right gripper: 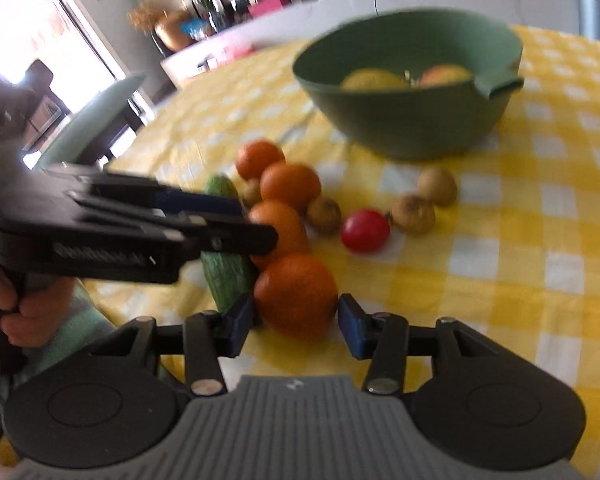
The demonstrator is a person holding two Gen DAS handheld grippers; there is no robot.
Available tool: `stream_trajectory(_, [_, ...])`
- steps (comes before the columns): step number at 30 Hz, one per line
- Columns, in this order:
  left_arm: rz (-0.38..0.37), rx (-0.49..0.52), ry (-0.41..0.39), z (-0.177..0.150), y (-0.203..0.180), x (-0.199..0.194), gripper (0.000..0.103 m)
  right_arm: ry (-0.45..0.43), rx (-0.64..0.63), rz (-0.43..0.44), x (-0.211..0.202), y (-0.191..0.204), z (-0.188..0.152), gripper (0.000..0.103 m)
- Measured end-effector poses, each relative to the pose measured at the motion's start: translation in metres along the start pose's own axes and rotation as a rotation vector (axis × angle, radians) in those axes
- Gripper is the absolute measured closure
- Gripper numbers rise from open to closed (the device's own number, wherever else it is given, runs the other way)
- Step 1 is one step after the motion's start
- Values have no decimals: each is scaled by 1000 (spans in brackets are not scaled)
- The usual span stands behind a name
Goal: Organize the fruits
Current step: 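Grasp an orange with the left tool while the right tool grasps another orange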
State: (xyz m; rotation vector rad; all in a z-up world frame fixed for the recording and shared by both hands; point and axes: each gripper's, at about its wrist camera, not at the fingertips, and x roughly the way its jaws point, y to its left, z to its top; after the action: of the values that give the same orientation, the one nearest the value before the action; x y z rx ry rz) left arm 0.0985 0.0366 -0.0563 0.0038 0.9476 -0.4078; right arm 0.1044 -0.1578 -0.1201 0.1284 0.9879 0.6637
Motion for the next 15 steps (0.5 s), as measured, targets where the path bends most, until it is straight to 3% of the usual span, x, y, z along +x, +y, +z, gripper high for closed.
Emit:
stream_trajectory(4, [-1, 0, -2, 0, 0, 0, 42, -14, -16, -9, -2, 3, -1, 63])
stream_trajectory(9, [-13, 19, -8, 0, -3, -1, 42, -81, 14, -85, -13, -3, 1, 63])
stream_trajectory(12, [-6, 45, 2, 0, -8, 3, 42, -100, 39, -190, -18, -9, 2, 63])
stream_trajectory(15, [17, 61, 20, 0, -12, 8, 42, -94, 71, -194, -18, -15, 3, 63])
